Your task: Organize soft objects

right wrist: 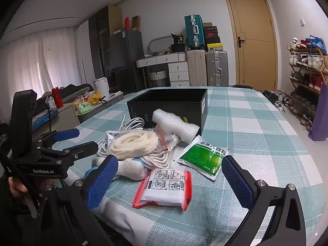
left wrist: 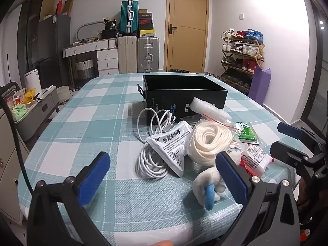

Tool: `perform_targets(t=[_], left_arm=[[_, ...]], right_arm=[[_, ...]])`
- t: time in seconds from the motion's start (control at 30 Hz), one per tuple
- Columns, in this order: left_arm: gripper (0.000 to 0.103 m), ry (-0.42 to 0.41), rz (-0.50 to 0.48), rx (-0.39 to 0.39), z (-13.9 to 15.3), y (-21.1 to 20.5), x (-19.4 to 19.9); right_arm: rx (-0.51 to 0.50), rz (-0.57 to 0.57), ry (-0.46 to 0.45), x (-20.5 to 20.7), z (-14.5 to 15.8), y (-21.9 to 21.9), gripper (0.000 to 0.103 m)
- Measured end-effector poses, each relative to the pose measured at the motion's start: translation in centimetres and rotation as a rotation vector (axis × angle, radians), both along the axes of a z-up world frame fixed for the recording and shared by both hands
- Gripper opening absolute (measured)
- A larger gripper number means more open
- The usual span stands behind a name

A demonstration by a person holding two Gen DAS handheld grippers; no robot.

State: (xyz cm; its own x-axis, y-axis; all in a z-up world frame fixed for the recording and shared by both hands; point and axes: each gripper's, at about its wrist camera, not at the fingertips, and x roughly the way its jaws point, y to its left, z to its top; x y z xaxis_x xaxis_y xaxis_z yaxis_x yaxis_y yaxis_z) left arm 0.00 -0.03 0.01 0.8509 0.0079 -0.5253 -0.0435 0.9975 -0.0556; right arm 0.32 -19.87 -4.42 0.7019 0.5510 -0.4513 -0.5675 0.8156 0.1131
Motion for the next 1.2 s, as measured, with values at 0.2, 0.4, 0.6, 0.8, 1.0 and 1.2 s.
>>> perform_targets(t=[0.2, 0.4, 0.6, 0.8, 1.0, 1.2], left_arm=[[0.103, -0.007, -0.002, -0.007, 0.2, 0.5, -0.1], [0.103, -0.008, 0.011, 0.002, 0.2, 0.7, -0.2], [0.103, -0.002, 0.022, -0.004, -0.3, 0.7, 0.4], [0.103, -0.006, 0.021, -0.004, -0.2, 0.7, 0.3], [0.103, -0.006, 0.023, -0.004, -0.2, 0.8, 0.2], [0.103, -0.007, 0.022, -0.004, -0.2, 0.8, 0.3]], right_arm=[[0.023, 0.008, -0.013, -0.2, 0.0, 0.1, 0.102], [0.007, 0.009, -0.01, -0.3, -0.1, 0.4, 0.102], [0.004, 0.012, -0.004, 0.1, -0.5, 0.6, 0.102], [-0.003, 0.015, 0.0, 0.1, -0.5, 0.8, 0.102], [-0.007, 0.017, 0.003, 0.1, -0.5, 0.8, 0.102], [-0.008, 0.017, 0.007, 0.1, -0.6, 0.8, 0.102]])
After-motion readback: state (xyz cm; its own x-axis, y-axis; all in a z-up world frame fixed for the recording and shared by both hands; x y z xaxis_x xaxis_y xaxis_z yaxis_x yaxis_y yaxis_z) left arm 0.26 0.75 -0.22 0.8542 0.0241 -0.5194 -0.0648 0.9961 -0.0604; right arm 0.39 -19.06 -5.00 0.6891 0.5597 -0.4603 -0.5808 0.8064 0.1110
